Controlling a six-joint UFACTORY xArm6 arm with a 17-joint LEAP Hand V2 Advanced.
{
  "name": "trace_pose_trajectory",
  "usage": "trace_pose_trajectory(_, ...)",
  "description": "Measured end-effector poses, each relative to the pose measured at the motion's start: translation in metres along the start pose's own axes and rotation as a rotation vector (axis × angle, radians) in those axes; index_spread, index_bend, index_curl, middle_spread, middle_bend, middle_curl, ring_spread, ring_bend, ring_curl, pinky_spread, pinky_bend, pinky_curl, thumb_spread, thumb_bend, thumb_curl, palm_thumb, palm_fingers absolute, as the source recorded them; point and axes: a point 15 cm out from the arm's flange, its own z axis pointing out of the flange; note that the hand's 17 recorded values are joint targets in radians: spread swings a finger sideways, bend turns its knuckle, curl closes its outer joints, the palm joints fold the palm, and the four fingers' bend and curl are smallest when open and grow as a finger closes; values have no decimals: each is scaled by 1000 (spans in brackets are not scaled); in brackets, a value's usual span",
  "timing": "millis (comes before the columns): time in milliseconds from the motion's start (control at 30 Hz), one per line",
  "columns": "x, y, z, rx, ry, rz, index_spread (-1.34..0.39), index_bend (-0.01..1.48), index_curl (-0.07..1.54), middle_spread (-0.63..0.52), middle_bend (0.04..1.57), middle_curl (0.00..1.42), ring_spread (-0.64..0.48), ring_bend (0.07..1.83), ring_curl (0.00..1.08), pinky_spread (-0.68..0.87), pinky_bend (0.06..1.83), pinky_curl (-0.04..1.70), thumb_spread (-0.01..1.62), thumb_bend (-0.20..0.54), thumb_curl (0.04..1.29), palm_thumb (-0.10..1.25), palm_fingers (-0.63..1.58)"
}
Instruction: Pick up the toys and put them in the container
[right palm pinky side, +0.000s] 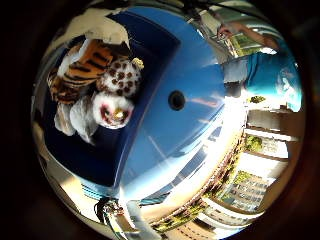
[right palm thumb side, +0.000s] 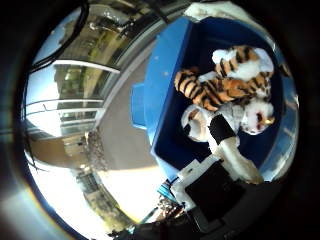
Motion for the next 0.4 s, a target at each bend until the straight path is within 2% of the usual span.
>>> trace_pose_trajectory(233, 4, 44, -62, -2, -2, -29, -422, 293, 166, 52, 164, 381, 284, 441, 315, 469, 672, 380, 1014, -33, 534, 753, -2)
trace_pose_trajectory(400, 21, 101, -117, -18, 16, -26, -410, 260, 196, 57, 165, 357, 285, 415, 308, 469, 642, 352, 1015, -32, 522, 755, 23)
